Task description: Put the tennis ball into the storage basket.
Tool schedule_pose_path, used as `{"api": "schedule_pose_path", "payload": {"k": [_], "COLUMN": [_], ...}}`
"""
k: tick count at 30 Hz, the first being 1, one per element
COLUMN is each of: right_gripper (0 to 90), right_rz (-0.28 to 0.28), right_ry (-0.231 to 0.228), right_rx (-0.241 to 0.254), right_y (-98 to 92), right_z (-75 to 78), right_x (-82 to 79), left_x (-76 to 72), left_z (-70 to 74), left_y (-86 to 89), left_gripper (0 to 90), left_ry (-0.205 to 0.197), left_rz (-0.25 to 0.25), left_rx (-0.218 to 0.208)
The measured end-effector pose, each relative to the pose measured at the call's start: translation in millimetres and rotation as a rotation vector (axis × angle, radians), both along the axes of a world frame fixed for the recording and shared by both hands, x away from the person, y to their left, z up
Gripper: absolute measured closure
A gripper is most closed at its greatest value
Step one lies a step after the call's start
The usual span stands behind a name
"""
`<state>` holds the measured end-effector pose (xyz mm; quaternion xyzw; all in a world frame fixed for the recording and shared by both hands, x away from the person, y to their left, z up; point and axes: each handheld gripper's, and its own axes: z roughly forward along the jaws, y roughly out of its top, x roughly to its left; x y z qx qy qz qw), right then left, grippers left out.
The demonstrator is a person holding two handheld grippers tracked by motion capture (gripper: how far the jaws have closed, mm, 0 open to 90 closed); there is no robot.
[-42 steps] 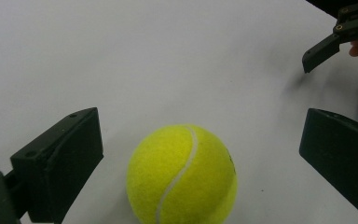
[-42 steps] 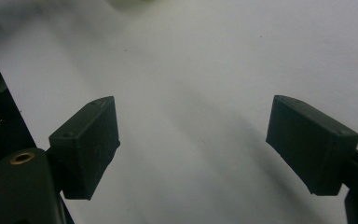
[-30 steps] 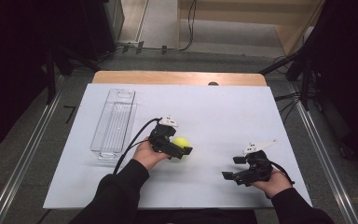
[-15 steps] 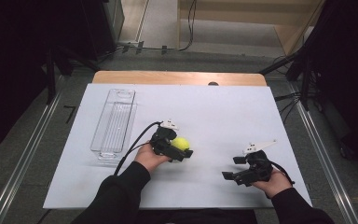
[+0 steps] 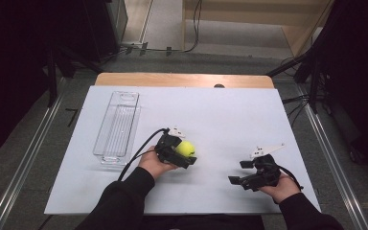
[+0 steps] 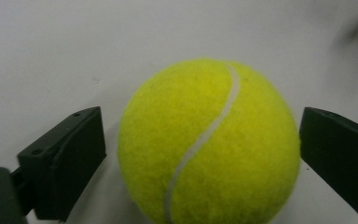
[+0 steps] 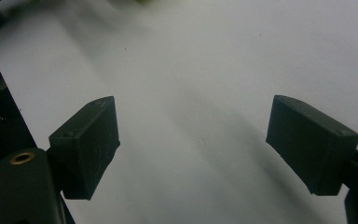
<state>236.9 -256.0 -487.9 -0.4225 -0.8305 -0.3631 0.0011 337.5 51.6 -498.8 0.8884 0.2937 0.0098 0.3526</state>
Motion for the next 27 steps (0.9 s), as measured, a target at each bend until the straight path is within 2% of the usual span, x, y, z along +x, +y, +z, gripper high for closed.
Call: {"api": "schedule_pose_path", "payload": {"k": [6,9,12,14,17,21,27], "right_gripper": [14.9,14.9,14.9,14.9,14.9,14.9,14.9], "right_rz": [0.000,0.006,0.011,0.010,0.006,0.007,0.010], "right_ry": [0.000,0.000,-0.001,0.002,0.004,0.005,0.005], "right_rx": [0.000,0.000,0.000,0.000,0.000,-0.001,0.001], "right_y": [-0.1,0.1,0.7,0.8,0.7,0.9,1.0], "right_z": [0.0,-0.2,-0.2,-0.3,-0.1,-0.4,-0.5], "right_x": [0.1,0.0,-0.3,-0.3,-0.3,-0.1,0.1], "left_x": [-3.2,-6.1,-5.8,-6.2,-5.2,-6.5,-5.3], "left_z": [-3.8,-4.1,-4.0,-3.8,-3.5,-3.8,-3.6], "left_y": [-4.5,-6.2,-5.5,-4.6,-2.7,-3.5,-2.6], "left_gripper": [6.3,12.6,15.4,19.1,24.6,25.6,26.0], "left_ry": [-0.017,-0.063,-0.064,-0.078,-0.068,-0.081,-0.070], "left_rz": [-0.015,-0.008,0.004,0.012,0.007,0.001,0.001], "left_rx": [0.027,0.060,0.055,0.061,0.041,0.046,0.038]}}
